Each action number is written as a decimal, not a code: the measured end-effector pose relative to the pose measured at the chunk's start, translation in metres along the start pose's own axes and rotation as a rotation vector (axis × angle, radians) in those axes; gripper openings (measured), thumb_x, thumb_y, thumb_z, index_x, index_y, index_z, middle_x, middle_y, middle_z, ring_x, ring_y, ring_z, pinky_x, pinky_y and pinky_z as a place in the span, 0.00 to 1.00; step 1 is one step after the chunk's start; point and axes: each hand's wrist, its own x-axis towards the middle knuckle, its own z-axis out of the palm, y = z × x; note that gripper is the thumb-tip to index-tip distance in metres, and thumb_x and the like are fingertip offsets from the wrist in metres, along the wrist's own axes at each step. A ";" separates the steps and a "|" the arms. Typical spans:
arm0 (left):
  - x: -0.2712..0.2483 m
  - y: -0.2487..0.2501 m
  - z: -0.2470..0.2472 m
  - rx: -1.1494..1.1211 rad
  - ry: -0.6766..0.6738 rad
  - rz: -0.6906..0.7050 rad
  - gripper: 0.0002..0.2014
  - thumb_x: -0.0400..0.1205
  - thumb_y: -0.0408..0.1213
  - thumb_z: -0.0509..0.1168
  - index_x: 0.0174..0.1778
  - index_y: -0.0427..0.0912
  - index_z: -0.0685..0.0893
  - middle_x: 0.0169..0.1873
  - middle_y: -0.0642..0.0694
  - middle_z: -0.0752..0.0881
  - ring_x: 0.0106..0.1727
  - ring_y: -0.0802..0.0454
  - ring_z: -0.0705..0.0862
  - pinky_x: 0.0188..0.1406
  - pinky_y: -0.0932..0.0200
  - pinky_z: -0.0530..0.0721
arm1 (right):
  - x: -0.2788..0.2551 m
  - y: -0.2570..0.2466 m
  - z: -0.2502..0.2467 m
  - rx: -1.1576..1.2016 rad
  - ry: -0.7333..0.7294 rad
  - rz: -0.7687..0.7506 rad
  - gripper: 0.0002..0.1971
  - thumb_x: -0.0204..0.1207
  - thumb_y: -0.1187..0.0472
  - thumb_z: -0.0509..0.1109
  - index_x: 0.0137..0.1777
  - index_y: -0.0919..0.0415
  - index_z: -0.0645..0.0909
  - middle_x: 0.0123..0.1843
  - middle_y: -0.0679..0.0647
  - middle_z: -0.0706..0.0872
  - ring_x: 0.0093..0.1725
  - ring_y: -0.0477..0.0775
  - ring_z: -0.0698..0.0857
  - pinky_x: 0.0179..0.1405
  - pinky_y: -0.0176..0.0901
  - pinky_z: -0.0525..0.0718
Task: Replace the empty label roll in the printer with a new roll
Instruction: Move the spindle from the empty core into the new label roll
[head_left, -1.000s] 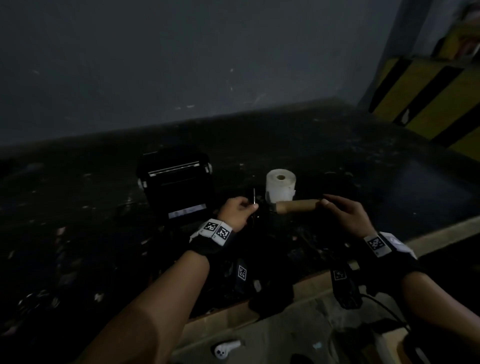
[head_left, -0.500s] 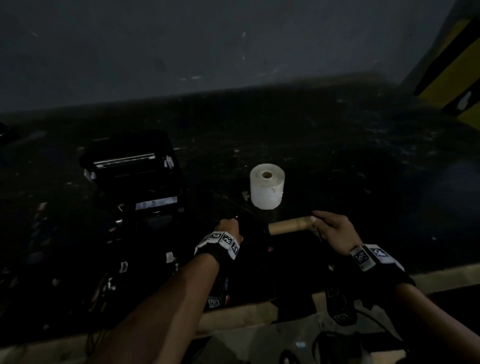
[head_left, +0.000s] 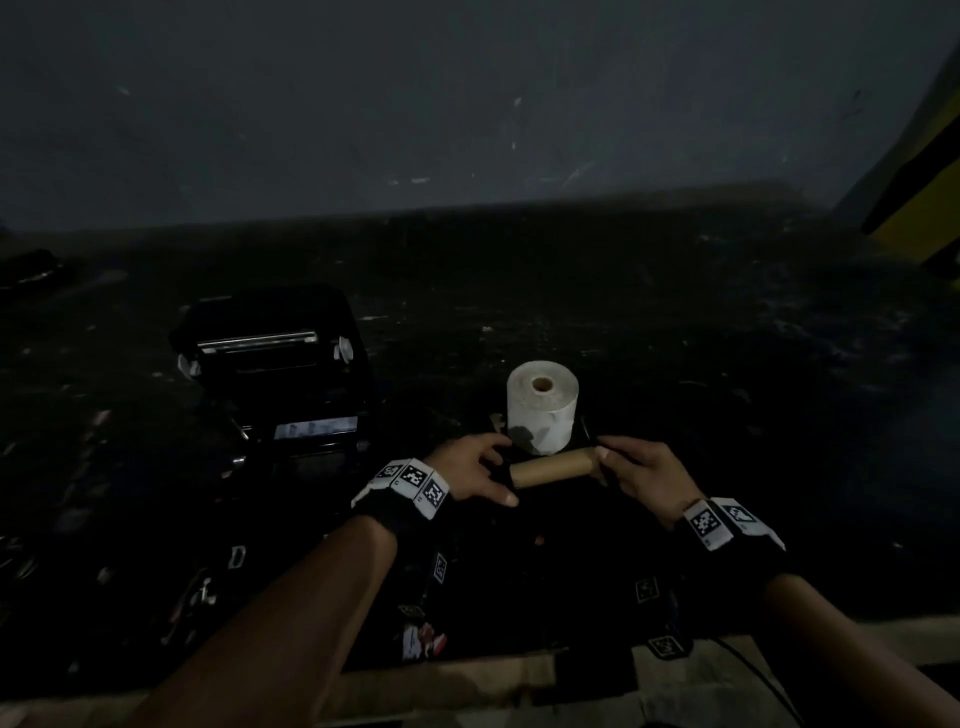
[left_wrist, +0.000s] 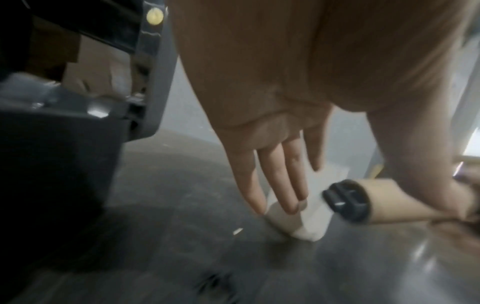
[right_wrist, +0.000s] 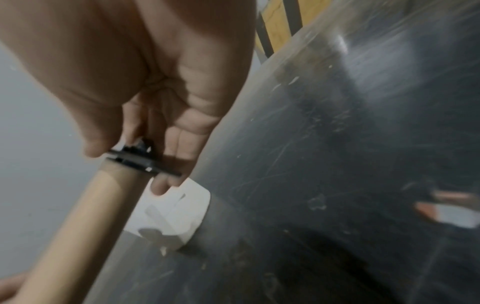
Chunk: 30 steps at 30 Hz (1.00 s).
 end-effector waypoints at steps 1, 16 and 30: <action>0.000 0.004 0.000 0.002 0.006 0.027 0.39 0.70 0.36 0.77 0.77 0.45 0.67 0.68 0.40 0.78 0.66 0.46 0.79 0.66 0.55 0.77 | 0.000 -0.002 0.000 0.035 -0.020 0.012 0.12 0.79 0.64 0.66 0.61 0.64 0.81 0.32 0.56 0.85 0.20 0.37 0.81 0.20 0.26 0.75; 0.010 -0.027 0.022 0.167 0.187 -0.066 0.23 0.72 0.39 0.76 0.64 0.41 0.85 0.60 0.41 0.86 0.63 0.45 0.83 0.52 0.66 0.75 | 0.002 0.027 -0.086 0.321 0.038 0.335 0.20 0.80 0.66 0.63 0.71 0.71 0.71 0.61 0.67 0.81 0.46 0.58 0.84 0.36 0.39 0.87; 0.020 -0.020 0.066 0.406 0.183 -0.163 0.20 0.73 0.40 0.73 0.60 0.39 0.85 0.55 0.37 0.88 0.57 0.42 0.85 0.54 0.56 0.83 | 0.018 0.050 -0.094 -0.459 -0.088 0.250 0.20 0.78 0.49 0.66 0.66 0.57 0.80 0.71 0.57 0.79 0.71 0.59 0.76 0.67 0.44 0.71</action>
